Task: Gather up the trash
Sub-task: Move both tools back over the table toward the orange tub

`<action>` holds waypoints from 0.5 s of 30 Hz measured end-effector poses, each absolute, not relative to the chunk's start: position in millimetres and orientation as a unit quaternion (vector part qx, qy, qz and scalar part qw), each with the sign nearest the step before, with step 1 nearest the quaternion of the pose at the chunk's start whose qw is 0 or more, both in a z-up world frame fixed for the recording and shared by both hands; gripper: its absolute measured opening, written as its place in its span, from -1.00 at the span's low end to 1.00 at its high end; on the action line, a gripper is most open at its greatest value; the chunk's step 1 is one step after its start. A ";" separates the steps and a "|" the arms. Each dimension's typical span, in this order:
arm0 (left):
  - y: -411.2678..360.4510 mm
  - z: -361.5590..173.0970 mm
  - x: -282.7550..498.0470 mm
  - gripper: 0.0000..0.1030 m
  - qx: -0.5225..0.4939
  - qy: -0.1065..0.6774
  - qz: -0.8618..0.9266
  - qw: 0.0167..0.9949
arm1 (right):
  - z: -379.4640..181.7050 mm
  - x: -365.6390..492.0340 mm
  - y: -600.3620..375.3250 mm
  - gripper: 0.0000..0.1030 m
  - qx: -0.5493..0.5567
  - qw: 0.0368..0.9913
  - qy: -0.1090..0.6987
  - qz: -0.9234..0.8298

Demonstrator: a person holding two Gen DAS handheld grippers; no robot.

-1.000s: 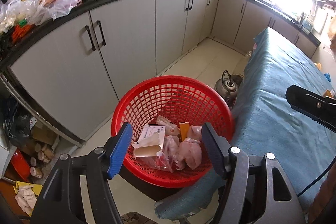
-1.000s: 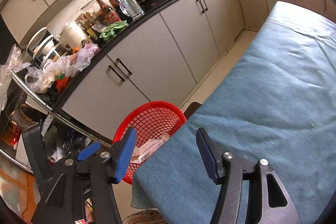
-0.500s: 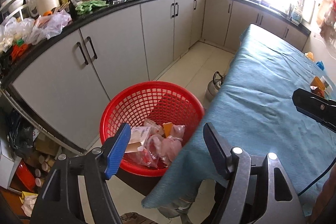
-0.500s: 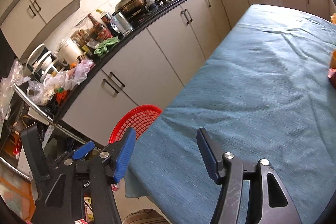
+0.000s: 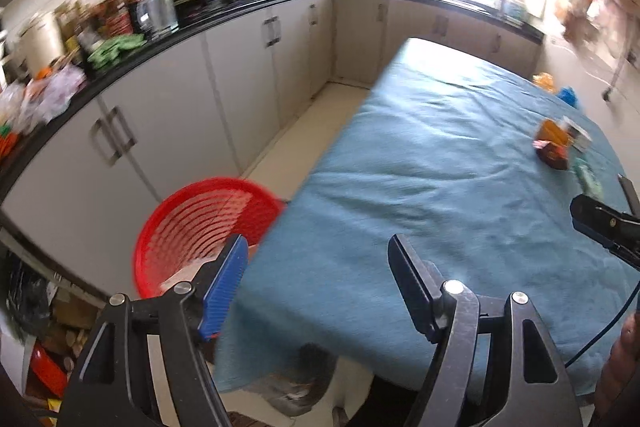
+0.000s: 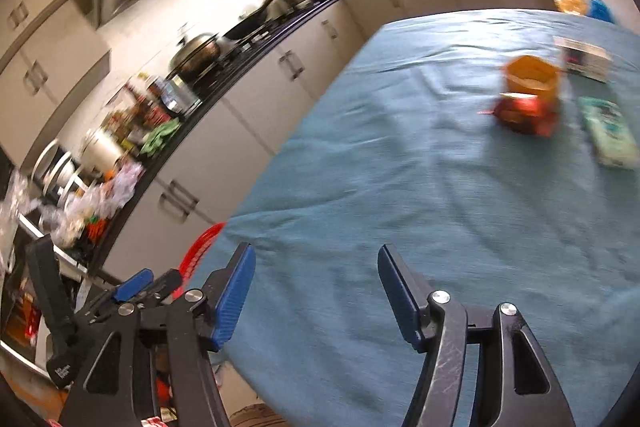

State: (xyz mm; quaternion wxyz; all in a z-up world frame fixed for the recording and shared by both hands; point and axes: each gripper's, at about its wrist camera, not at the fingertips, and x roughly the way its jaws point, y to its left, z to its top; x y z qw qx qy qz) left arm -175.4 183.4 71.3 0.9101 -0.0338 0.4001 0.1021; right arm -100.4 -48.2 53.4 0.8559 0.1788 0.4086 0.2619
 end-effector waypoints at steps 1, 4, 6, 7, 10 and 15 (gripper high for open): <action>175.0 73.1 -171.9 0.40 -0.028 0.399 0.093 0.912 | 52.9 -101.3 -58.9 0.38 0.184 0.858 0.408 0.254; 144.2 79.2 -157.6 0.41 -0.016 0.398 0.054 0.916 | 51.2 -103.9 -98.6 0.39 0.198 0.865 0.404 0.221; 127.3 83.3 -146.9 0.41 -0.017 0.401 0.022 0.916 | 49.1 -105.6 -129.3 0.41 0.206 0.871 0.402 0.192; 118.6 85.1 -141.9 0.41 -0.016 0.402 0.008 0.916 | 48.3 -105.9 -141.7 0.41 0.210 0.873 0.402 0.181; 90.0 91.7 -123.1 0.41 -0.012 0.404 -0.034 0.914 | 45.0 -105.1 -181.5 0.42 0.221 0.877 0.402 0.144; 46.5 96.6 -86.9 0.42 0.004 0.407 -0.082 0.910 | 39.7 -94.3 -229.2 0.42 0.220 0.882 0.406 0.094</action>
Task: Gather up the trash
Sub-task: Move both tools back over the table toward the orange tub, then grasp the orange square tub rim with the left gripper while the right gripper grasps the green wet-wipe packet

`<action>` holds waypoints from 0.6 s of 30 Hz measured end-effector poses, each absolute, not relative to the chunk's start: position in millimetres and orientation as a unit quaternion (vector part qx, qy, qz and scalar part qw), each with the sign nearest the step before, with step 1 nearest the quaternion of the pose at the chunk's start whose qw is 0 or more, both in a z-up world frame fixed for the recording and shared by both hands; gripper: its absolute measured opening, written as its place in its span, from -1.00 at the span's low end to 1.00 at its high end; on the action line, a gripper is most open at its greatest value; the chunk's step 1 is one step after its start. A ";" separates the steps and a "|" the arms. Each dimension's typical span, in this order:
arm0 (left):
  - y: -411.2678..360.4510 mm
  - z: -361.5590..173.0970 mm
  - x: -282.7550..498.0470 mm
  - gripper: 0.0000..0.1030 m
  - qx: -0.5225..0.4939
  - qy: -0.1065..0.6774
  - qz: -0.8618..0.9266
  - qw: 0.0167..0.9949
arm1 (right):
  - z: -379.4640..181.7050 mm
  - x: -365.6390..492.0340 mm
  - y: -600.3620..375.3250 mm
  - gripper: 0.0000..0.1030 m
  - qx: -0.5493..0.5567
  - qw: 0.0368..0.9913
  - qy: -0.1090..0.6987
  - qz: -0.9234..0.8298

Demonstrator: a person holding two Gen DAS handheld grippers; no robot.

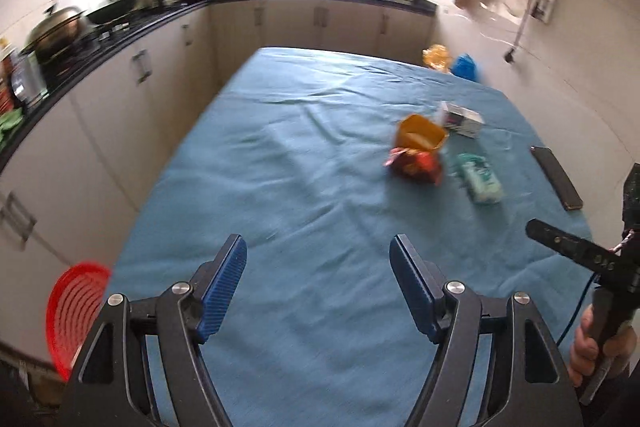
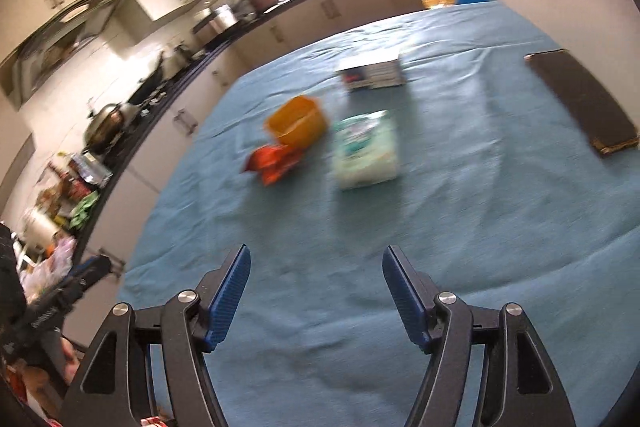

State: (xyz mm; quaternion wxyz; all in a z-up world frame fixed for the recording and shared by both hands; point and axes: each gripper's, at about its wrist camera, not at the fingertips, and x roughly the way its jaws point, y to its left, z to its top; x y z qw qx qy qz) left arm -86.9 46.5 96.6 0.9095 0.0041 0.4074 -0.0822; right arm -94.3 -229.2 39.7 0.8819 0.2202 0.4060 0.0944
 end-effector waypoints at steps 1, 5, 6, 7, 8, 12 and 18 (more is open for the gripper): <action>39.8 97.2 -78.0 0.42 0.007 0.409 -0.091 0.908 | 38.5 -92.7 -234.4 0.42 0.219 0.882 0.407 0.090; 13.5 98.8 -33.2 0.42 0.012 0.421 -0.113 0.900 | 35.6 -71.1 -246.5 0.42 0.206 0.883 0.414 0.073; 9.0 97.8 -22.2 0.44 0.010 0.424 -0.119 0.898 | 34.5 -62.8 -247.4 0.42 0.204 0.883 0.417 0.071; 4.3 96.5 -10.5 0.45 0.007 0.429 -0.123 0.895 | 32.1 -57.1 -249.0 0.43 0.201 0.883 0.419 0.070; -0.9 94.5 1.7 0.45 0.005 0.435 -0.126 0.892 | 30.6 -52.6 -248.1 0.43 0.199 0.882 0.421 0.068; -21.8 81.2 48.7 0.45 0.002 0.457 -0.143 0.878 | 24.1 -29.5 -246.3 0.46 0.188 0.881 0.429 0.061; -46.3 57.2 104.7 0.45 -0.007 0.483 -0.173 0.859 | 15.8 -10.4 -241.8 0.50 0.192 0.877 0.436 0.058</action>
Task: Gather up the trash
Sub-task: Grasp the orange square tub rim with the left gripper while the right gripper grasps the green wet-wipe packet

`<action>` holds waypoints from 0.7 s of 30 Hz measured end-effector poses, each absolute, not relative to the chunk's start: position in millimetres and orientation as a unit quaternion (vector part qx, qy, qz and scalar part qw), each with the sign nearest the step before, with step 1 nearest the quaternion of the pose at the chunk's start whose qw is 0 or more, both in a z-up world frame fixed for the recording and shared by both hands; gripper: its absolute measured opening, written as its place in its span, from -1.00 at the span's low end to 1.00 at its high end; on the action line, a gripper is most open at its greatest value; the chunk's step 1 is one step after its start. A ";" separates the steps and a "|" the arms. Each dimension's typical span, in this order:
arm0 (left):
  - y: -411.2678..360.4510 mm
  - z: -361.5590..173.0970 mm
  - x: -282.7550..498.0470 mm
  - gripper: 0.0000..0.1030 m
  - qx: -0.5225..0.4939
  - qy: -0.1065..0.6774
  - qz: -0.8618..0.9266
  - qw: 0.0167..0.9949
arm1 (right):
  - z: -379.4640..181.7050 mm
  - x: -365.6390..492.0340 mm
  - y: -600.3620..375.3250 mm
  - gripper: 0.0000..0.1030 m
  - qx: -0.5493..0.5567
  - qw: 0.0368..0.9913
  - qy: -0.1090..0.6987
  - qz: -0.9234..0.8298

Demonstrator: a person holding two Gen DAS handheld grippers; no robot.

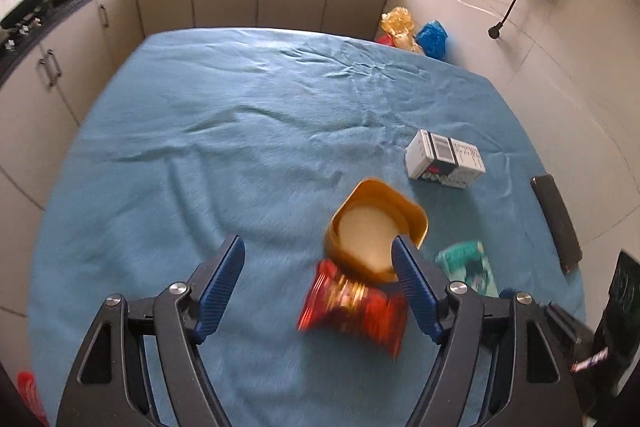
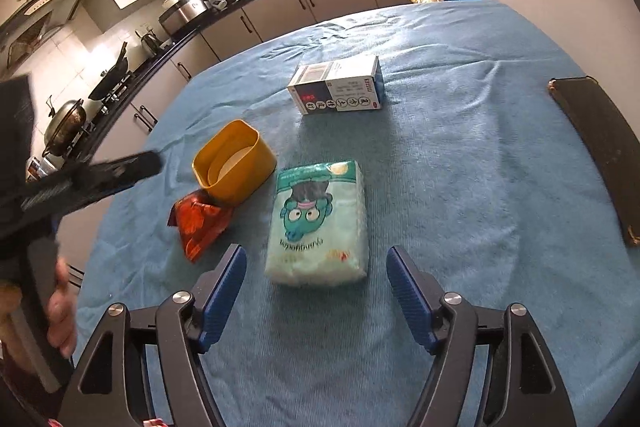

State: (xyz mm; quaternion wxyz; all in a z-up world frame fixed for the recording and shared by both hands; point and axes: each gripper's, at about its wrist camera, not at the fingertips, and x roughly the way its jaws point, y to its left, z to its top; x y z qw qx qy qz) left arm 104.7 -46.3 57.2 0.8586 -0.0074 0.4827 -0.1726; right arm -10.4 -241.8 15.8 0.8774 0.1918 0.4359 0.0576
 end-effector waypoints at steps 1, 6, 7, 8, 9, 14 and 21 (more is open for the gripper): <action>-51.6 52.8 112.8 0.45 -0.008 0.488 -0.181 0.854 | 14.5 -8.1 -241.8 0.50 0.192 0.877 0.437 0.056; -75.7 36.1 132.9 0.43 0.017 0.504 -0.210 0.838 | 13.5 -1.4 -239.9 0.50 0.190 0.877 0.439 0.051; -78.6 34.7 134.6 0.41 0.019 0.504 -0.214 0.837 | 13.2 -0.1 -239.2 0.50 0.185 0.877 0.441 0.049; -80.8 33.3 136.6 0.36 0.021 0.506 -0.218 0.835 | 13.7 1.8 -237.8 0.50 0.180 0.877 0.442 0.047; -83.3 31.9 138.1 0.30 0.022 0.508 -0.222 0.832 | 13.9 2.4 -236.1 0.50 0.175 0.878 0.444 0.044; -98.7 18.7 138.1 -0.26 0.064 0.522 -0.225 0.820 | 14.8 6.0 -226.9 0.51 0.151 0.884 0.440 0.034; -89.5 26.5 132.8 -0.91 0.054 0.513 -0.208 0.831 | 15.5 7.6 -218.0 0.01 0.117 0.894 0.432 0.019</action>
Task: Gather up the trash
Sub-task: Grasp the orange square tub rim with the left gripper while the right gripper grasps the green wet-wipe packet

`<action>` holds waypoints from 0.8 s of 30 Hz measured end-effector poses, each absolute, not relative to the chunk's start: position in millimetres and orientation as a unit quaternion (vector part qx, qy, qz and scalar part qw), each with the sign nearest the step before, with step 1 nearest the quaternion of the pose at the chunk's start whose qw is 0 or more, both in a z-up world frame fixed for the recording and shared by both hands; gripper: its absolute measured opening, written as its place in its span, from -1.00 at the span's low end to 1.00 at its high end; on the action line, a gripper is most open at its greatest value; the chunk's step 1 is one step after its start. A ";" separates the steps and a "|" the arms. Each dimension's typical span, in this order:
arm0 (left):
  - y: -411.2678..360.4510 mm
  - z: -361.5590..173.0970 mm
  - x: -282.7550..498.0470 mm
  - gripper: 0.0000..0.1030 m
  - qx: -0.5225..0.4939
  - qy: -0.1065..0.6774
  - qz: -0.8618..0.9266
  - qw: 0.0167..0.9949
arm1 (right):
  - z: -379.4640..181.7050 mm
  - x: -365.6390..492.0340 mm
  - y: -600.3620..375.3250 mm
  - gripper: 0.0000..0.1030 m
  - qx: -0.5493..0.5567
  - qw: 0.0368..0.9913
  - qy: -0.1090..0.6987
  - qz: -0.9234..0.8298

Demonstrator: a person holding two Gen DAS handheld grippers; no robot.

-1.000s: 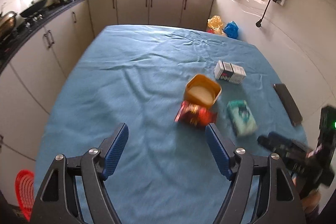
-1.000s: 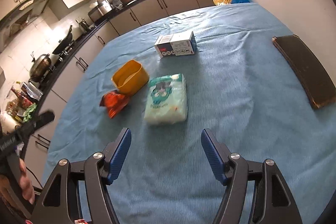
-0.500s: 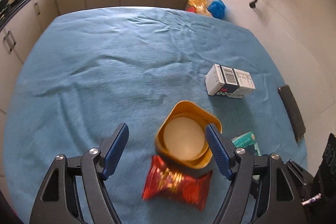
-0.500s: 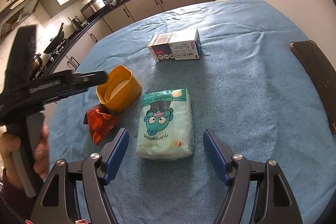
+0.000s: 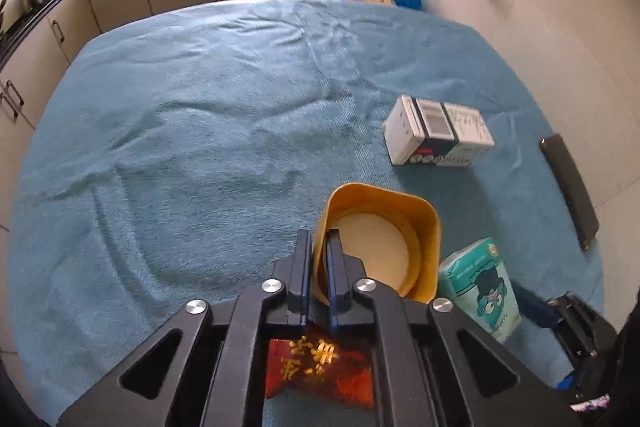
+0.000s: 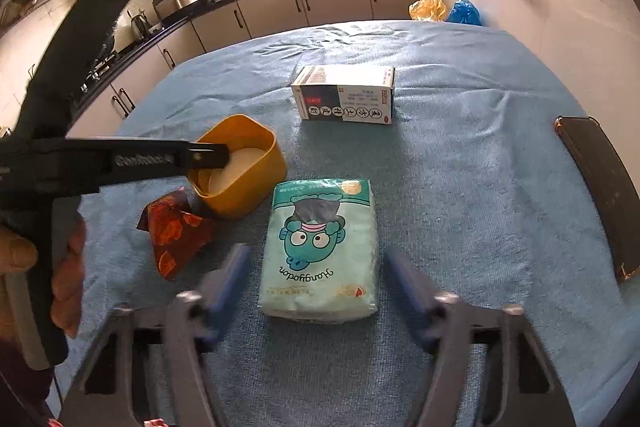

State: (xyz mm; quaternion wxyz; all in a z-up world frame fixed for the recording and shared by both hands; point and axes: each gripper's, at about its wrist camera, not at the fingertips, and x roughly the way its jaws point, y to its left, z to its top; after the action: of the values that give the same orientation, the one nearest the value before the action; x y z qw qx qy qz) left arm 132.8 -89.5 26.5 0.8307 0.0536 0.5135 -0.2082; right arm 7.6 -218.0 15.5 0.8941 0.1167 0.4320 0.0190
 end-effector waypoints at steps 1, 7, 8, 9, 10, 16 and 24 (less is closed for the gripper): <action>-86.3 31.2 130.5 -0.91 0.050 0.509 -0.206 0.835 | 15.5 7.9 -218.9 -0.01 0.118 0.894 0.432 0.018; -65.7 59.6 108.8 -0.96 0.022 0.486 -0.207 0.849 | 19.4 0.9 -229.0 -0.12 0.150 0.890 0.430 0.031; -63.6 62.9 105.0 -0.96 0.020 0.485 -0.208 0.849 | 21.4 -1.9 -229.0 -0.12 0.150 0.891 0.428 0.031; -61.3 65.5 102.1 -0.96 0.020 0.484 -0.207 0.850 | 24.2 -6.3 -229.0 -0.12 0.148 0.892 0.426 0.032; -58.8 67.2 100.4 -0.96 0.022 0.485 -0.199 0.851 | 24.8 -8.3 -228.9 -0.12 0.148 0.893 0.424 0.032; -51.8 63.2 110.0 -0.03 -0.012 0.487 -0.184 0.854 | 29.7 -28.3 -231.1 -0.12 0.166 0.895 0.412 0.038; -81.0 34.6 137.8 -0.10 0.001 0.521 -0.198 0.830 | 18.0 -33.0 -240.3 -0.11 0.213 0.893 0.392 0.064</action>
State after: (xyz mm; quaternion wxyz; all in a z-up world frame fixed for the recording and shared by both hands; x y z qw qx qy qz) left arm 137.8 -81.0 34.6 0.8305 0.0007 0.5208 -0.1977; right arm -33.0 -240.3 18.0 0.8926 0.2133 0.3920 0.0644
